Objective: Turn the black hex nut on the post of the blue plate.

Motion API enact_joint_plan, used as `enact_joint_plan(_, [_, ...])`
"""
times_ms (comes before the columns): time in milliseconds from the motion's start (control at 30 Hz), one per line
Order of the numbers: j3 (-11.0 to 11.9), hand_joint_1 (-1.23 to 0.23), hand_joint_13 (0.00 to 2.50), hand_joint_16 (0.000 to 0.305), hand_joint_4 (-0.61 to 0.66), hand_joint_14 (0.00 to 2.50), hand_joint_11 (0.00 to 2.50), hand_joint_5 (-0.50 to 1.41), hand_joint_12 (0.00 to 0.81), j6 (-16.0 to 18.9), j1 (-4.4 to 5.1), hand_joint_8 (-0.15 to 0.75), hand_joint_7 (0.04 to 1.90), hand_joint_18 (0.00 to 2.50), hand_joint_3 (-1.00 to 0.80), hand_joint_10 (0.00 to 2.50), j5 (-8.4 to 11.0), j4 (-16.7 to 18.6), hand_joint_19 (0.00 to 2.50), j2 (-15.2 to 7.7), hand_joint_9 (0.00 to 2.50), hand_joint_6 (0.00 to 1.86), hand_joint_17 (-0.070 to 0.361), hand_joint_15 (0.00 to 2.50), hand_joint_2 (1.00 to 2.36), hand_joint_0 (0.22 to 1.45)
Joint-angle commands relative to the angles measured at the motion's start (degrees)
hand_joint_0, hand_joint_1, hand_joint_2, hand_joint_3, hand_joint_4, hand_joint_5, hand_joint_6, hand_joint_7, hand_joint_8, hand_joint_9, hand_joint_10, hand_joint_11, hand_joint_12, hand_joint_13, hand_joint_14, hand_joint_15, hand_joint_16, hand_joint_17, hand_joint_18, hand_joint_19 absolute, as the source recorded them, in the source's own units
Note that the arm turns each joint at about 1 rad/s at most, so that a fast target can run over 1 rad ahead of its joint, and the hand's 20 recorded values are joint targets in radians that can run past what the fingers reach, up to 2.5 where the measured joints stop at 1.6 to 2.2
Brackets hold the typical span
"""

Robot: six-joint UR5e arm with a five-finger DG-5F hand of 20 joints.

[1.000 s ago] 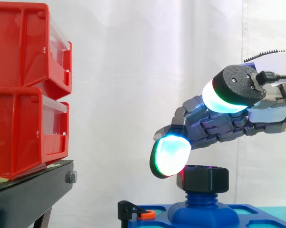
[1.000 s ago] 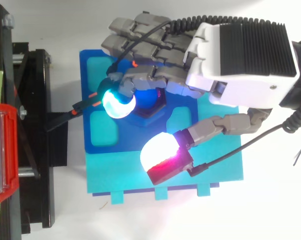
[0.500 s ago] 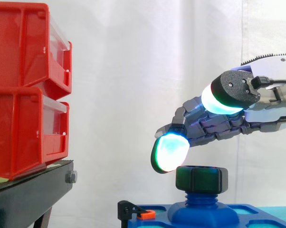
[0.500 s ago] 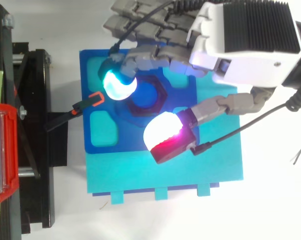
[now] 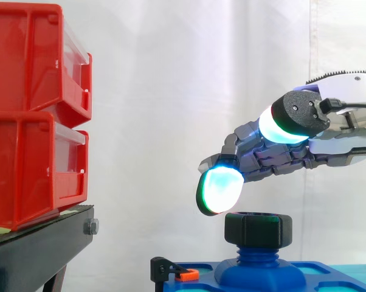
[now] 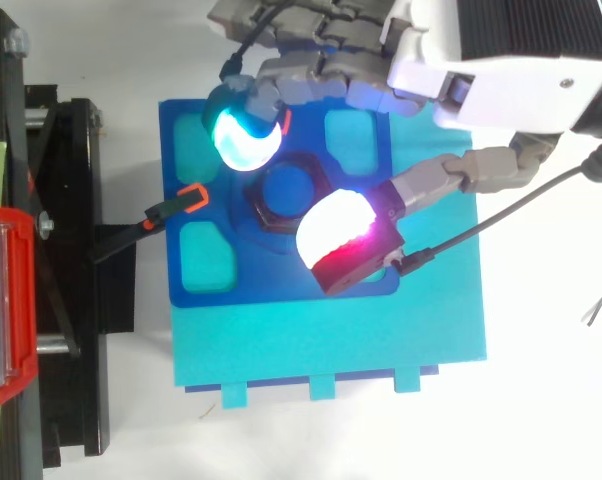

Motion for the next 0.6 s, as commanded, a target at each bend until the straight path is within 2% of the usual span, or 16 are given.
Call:
enact_joint_plan(0, [0.0,-0.2,0.0,0.052,0.26,0.0,0.0,-0.21,0.371,0.0,-0.3,0.22,0.92,0.0,-0.5,0.0,-0.23,0.1,0.07,0.0,0.0,0.5,0.118,0.0,1.0,0.45])
enact_joint_plan(333, [0.1,-0.21,0.0,0.052,0.27,0.0,0.0,-0.2,0.372,0.1,-0.39,0.222,0.93,0.0,-0.5,0.0,-0.23,-0.1,0.07,0.0,0.0,0.5,0.117,0.0,1.0,0.45])
enact_joint_plan(567, [0.0,-0.21,0.0,0.052,0.29,0.0,0.0,-0.2,0.371,0.0,-0.57,0.223,0.96,0.0,-0.5,0.0,-1.2,-0.8,0.07,0.0,0.0,0.5,0.118,0.0,1.0,0.45])
